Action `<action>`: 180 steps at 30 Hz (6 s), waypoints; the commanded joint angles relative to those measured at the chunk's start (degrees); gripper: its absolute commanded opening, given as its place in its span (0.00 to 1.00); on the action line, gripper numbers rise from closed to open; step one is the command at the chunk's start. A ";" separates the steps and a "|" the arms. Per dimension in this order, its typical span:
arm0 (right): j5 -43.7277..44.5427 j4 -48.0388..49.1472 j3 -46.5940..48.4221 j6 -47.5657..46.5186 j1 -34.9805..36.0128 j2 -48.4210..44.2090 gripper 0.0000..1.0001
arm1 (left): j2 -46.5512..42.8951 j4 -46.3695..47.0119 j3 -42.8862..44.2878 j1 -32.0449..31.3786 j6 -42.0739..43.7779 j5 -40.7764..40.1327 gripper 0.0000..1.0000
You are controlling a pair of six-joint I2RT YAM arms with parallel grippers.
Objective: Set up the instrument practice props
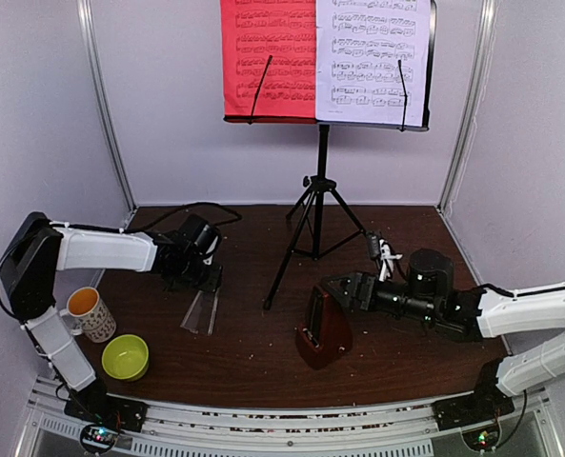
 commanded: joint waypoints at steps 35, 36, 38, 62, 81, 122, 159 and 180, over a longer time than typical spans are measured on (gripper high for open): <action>6.86 -29.08 -17.13 4.18 0.31 -29.17 0.62 | -3.70 30.43 -7.46 -14.07 4.25 19.48 0.49; 6.48 -27.68 -17.78 4.50 0.31 -28.18 0.60 | -1.94 31.42 -6.77 -14.94 3.76 19.84 0.49; 5.79 -25.28 -18.15 4.76 0.37 -25.42 0.54 | 1.04 32.67 -5.44 -16.37 2.92 19.67 0.48; 4.50 -10.29 -6.78 2.64 0.18 3.36 0.36 | -0.60 36.34 -13.13 -19.43 -4.15 12.94 0.42; 3.93 -16.02 -11.31 2.24 3.06 -2.78 0.36 | -1.27 28.95 -9.47 -19.09 0.58 8.67 0.42; 6.17 -15.76 4.92 -9.48 -0.26 15.20 0.35 | -5.71 34.01 -17.51 -22.16 -0.97 9.25 0.39; -1.16 -17.61 10.64 -20.40 0.47 6.48 0.72 | -2.74 37.55 -20.55 -20.11 -5.36 7.10 0.40; 6.03 -22.82 20.39 -20.02 3.92 9.05 0.85 | -9.88 36.20 -22.22 -21.02 -4.51 4.94 0.40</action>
